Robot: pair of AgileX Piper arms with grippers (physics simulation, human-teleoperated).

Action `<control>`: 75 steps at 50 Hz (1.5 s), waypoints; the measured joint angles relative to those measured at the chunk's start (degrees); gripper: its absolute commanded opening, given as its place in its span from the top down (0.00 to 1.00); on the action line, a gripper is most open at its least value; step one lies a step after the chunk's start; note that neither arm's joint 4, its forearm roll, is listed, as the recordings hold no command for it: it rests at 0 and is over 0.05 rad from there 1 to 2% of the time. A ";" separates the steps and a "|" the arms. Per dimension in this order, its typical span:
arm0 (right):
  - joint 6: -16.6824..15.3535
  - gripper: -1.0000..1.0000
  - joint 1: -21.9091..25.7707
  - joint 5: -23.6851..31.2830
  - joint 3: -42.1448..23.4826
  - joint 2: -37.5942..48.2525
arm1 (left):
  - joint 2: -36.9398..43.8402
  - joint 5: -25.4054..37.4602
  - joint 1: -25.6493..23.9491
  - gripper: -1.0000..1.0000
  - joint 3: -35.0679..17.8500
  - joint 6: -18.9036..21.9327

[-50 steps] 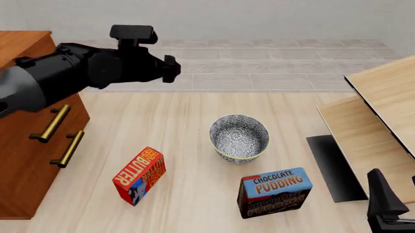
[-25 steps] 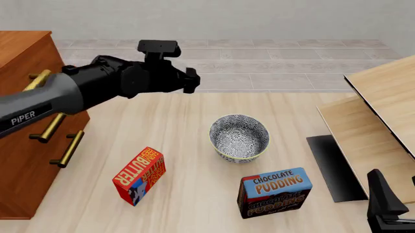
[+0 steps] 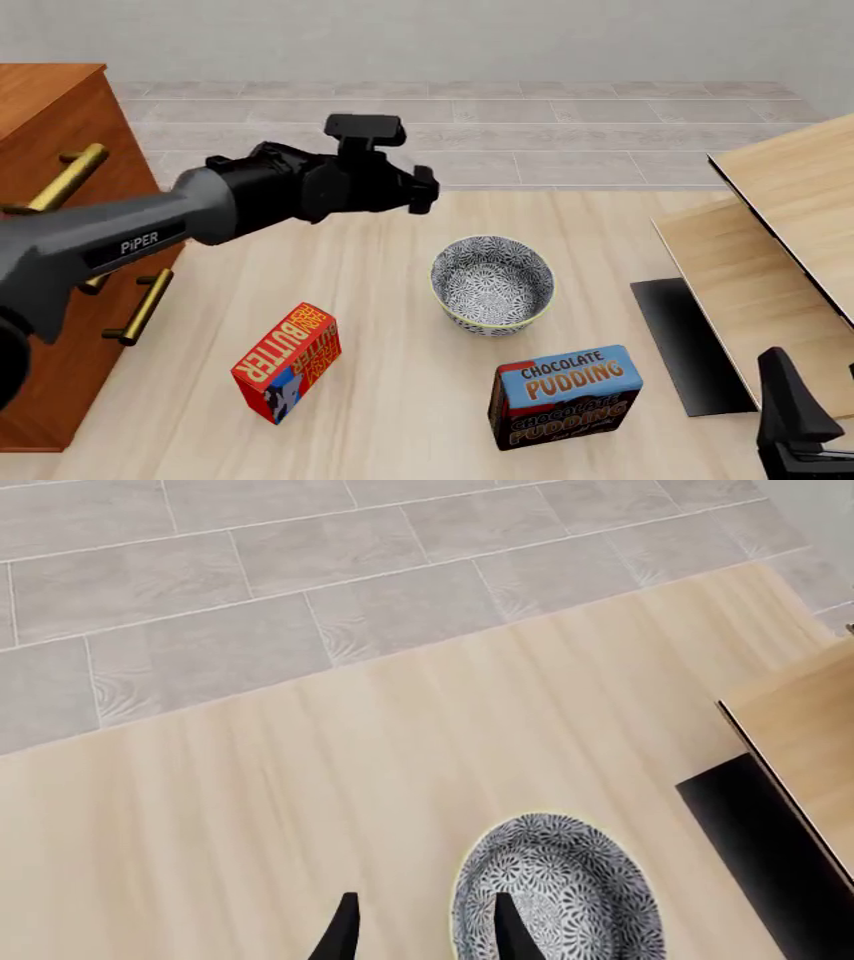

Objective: Close the top drawer of the cabinet and put the bowl on top of it.

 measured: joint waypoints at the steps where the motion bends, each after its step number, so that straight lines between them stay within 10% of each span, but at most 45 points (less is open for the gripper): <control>1: 0.04 0.00 -0.02 -0.01 -0.01 0.00 | 0.33 -0.10 -0.05 0.00 -0.11 -0.09; 75: 0.92 0.00 0.47 -0.59 -0.23 0.01 | 10.81 -6.48 -3.08 0.00 2.58 -6.82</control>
